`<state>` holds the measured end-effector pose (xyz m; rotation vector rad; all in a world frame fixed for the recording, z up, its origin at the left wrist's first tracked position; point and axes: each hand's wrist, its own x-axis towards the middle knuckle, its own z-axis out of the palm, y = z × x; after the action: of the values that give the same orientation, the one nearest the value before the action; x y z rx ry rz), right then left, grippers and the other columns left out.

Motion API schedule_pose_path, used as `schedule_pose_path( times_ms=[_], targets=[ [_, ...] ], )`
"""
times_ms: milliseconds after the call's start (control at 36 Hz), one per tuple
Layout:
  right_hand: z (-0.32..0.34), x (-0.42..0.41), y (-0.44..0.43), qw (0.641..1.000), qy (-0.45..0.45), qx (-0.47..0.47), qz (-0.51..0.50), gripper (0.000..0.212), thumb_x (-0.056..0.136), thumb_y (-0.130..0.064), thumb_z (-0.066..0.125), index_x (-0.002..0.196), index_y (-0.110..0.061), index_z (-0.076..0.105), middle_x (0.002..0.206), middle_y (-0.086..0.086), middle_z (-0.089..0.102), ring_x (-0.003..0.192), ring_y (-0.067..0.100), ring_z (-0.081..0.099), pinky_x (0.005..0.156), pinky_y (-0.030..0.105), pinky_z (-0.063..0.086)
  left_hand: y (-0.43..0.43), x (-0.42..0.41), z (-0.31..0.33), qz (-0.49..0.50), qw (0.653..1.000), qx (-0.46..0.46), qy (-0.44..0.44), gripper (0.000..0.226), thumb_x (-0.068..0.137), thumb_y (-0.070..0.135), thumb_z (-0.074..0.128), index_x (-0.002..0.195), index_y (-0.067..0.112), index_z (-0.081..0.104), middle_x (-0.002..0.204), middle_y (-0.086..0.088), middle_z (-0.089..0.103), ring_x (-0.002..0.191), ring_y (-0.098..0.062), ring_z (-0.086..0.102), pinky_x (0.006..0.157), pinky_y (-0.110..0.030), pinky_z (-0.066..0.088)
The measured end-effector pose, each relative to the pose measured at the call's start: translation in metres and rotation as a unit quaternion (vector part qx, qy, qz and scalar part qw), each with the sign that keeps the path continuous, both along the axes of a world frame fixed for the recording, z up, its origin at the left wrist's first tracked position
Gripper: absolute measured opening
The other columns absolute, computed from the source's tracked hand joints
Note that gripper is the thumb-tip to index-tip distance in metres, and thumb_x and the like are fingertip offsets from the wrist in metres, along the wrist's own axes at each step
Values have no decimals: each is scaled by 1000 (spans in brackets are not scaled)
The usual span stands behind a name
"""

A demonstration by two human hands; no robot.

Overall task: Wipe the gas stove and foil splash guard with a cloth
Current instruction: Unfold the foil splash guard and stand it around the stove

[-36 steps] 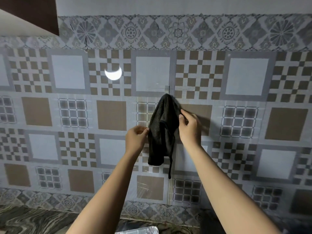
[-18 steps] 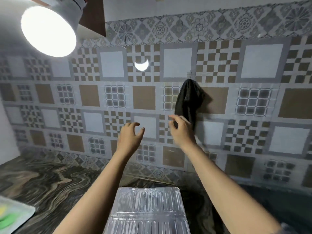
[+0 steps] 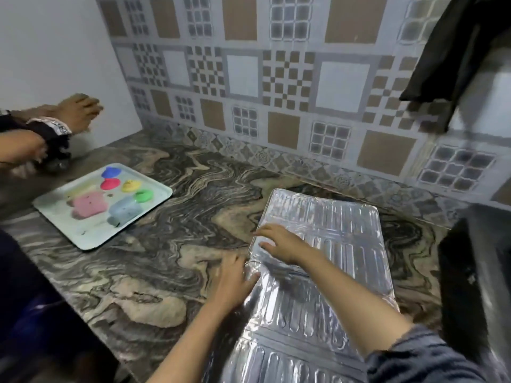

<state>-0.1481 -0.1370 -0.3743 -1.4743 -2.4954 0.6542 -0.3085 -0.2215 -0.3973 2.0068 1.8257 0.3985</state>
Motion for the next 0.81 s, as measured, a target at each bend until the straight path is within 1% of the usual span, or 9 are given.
schedule_pose_path(
  times_ms=[56,111,250,389,528,611,667,722,806],
  targets=[
    [-14,-11,4,999,-28,-18,39,41,97,-25,42,137,-19,43,146,3,36,136,20,31,112,36,27,-11,-2,-11,-2,1000,1,13,53,86,54,46,124,17,47,125,-3,46,118,-24,43,99,-37,36],
    [-23,-19,7,995,-58,-20,84,40,97,-24,43,136,-16,45,145,5,38,133,21,34,109,31,27,-17,-4,-19,-1,1000,11,23,48,89,46,50,126,16,46,127,-2,43,119,-23,40,99,-37,36],
    [-28,-24,14,990,-72,-10,122,36,96,-25,46,131,-17,51,135,4,44,121,19,43,98,27,34,-20,-6,-24,10,1000,25,7,51,87,44,55,128,15,46,129,-1,42,118,-22,40,100,-39,38],
    [-18,-21,27,984,-99,-6,151,23,90,-20,55,113,-17,58,118,7,51,109,22,49,89,32,41,-18,-5,-26,6,1000,23,-4,57,87,44,56,134,17,42,132,0,42,121,-20,39,102,-38,37],
    [-7,-17,36,980,-132,-36,143,16,87,-14,60,102,-6,60,105,11,48,102,27,51,91,37,42,-10,0,-28,3,1000,7,5,58,87,42,56,137,19,39,130,-1,42,122,-22,36,103,-41,35],
    [-4,-10,38,981,-138,-54,129,10,87,-15,62,95,-10,62,105,8,52,100,25,52,95,44,43,-4,5,-24,8,1000,2,-7,57,85,37,61,135,18,41,128,-2,42,122,-23,36,103,-41,35],
    [0,-5,38,983,-127,-60,119,7,87,-16,61,93,-13,63,105,3,52,102,23,52,97,43,44,1,9,-20,20,999,3,-29,55,84,32,64,132,16,43,129,-4,43,122,-24,37,104,-40,36],
    [6,-2,37,985,-122,-52,106,10,88,-16,60,96,-11,63,110,6,53,104,23,53,98,41,43,5,11,-16,29,998,22,-55,47,84,25,64,126,14,48,123,-4,47,118,-22,41,102,-36,37],
    [18,1,37,990,-115,-21,82,12,87,-21,61,97,-14,63,111,8,54,102,22,52,93,37,44,11,12,-8,40,994,60,-81,35,84,18,63,118,12,54,116,-4,51,114,-22,46,98,-35,41]
  ],
)
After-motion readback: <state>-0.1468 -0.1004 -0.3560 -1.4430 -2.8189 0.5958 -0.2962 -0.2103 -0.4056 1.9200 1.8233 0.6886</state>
